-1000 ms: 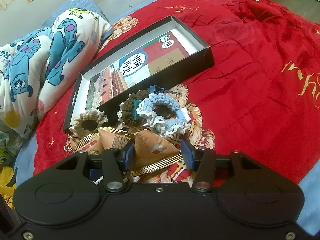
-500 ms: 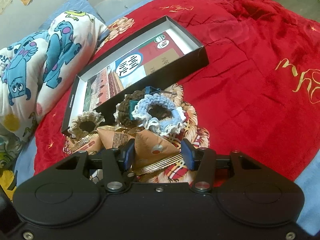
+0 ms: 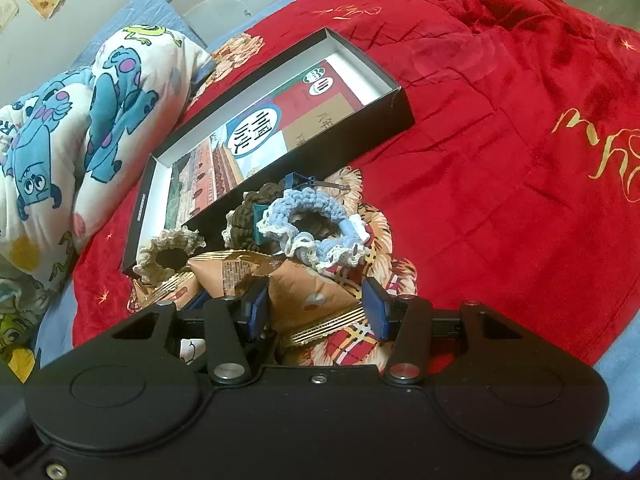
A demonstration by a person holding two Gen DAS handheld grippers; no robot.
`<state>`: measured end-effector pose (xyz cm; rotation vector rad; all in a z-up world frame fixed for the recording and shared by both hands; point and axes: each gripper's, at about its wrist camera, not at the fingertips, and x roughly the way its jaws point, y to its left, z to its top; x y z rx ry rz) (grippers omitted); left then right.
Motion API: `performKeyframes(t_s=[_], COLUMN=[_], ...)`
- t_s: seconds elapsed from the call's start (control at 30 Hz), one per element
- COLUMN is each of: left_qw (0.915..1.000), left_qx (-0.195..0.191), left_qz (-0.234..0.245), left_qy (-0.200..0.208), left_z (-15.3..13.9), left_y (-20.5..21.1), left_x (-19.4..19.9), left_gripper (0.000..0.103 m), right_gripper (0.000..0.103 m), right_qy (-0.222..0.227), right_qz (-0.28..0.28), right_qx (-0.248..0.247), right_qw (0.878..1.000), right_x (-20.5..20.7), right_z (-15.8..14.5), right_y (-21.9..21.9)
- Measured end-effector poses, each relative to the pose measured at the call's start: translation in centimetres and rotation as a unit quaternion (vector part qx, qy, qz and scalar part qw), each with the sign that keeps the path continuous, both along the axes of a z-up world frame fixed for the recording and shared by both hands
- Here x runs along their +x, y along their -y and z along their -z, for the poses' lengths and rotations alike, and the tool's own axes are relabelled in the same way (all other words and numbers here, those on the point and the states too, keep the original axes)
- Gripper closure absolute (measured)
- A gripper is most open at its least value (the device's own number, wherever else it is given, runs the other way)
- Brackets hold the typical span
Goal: Organize objects
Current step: 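Grasp a brown pyramid candy with the right tool while the left tool holds its candy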
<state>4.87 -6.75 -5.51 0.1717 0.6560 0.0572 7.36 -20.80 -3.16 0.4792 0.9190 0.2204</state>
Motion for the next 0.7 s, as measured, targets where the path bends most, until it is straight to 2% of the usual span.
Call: performKeyframes(t_s=[0.13,0.47,0.7], left_qw=[0.9998,0.9995,0.9989], left_qx=[-0.019,-0.029,-0.047], left_qz=[-0.007,-0.009,-0.011], left_qy=[-0.007,-0.007,-0.001], left_z=[-0.4,-1.4,-1.9], left_y=[-0.6,-0.6,-1.2], left_x=[-0.1,-1.2,-1.8], left_gripper=[0.069,0.070,0.070], right_gripper=[0.056,0.056,0.056], right_qy=[-0.001,0.007,0.010], right_qz=[0.002,0.005,0.001], right_qx=[0.003,0.009,0.035], right_qw=[1.000,1.000,0.999], right_x=[-0.1,-0.8,-0.6], right_z=[-0.1,-0.6,-0.6], right_y=[0.1,0.3,0.3])
